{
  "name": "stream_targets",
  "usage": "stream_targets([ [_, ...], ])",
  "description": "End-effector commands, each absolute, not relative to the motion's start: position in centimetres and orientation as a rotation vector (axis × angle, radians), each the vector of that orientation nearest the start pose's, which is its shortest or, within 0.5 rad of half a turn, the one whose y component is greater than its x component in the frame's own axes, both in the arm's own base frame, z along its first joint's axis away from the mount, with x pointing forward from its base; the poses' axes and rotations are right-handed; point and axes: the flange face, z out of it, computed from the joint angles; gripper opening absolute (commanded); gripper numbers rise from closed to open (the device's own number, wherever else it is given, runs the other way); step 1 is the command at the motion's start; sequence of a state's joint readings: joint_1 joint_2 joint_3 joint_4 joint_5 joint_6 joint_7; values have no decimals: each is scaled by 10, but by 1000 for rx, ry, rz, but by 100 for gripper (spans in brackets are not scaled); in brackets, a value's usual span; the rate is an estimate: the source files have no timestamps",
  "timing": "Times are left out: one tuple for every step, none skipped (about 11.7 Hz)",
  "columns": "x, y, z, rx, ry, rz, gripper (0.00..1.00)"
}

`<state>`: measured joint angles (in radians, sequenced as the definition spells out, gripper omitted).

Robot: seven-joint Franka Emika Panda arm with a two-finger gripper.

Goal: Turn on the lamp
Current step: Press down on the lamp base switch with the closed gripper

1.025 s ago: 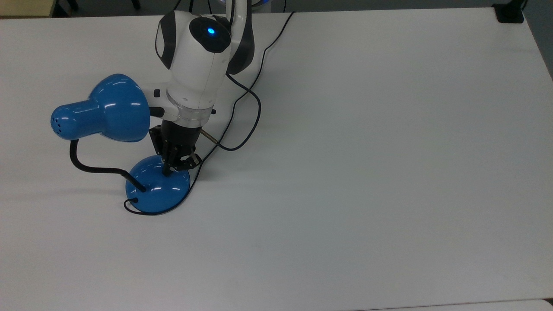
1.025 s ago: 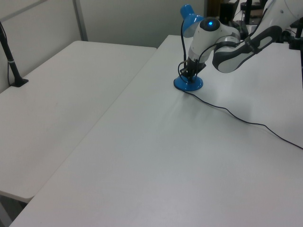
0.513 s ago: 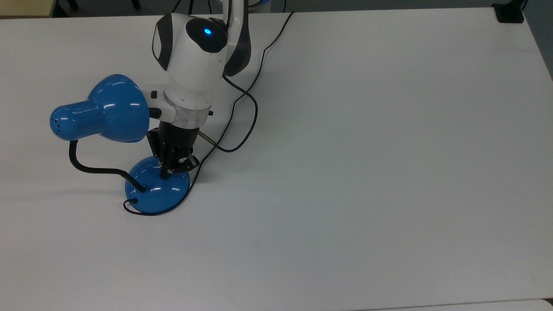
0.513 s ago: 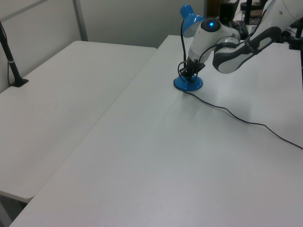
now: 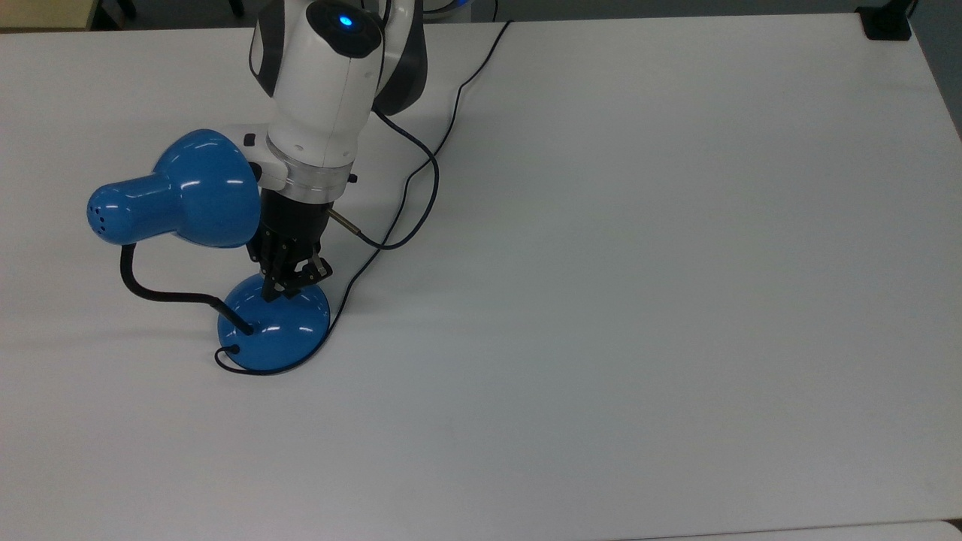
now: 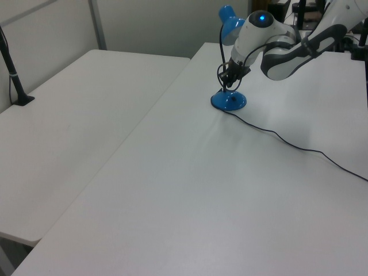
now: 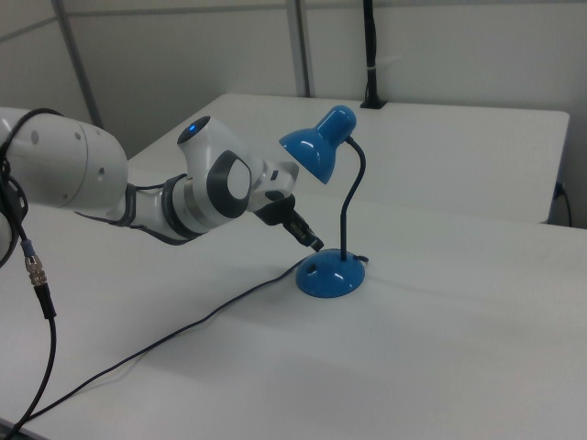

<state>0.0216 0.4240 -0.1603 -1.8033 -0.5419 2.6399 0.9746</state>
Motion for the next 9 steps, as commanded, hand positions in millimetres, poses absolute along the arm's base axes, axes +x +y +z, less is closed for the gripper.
stream_targets([
  [662,-66,343,-3093,1025,-849,0],
  [662,-65,341,-3098,1021,-843,0],
  [662,-64,339,-3111,1004,-834,0],
  [662,-64,337,-3115,1002,-829,0],
  [662,-64,335,-3117,1001,-825,0],
  [662,-63,328,-3123,1000,-812,0],
  [663,-62,321,-3132,996,-797,0],
  [663,-62,318,-3136,994,-793,0],
  [663,-62,317,-3136,996,-791,0],
])
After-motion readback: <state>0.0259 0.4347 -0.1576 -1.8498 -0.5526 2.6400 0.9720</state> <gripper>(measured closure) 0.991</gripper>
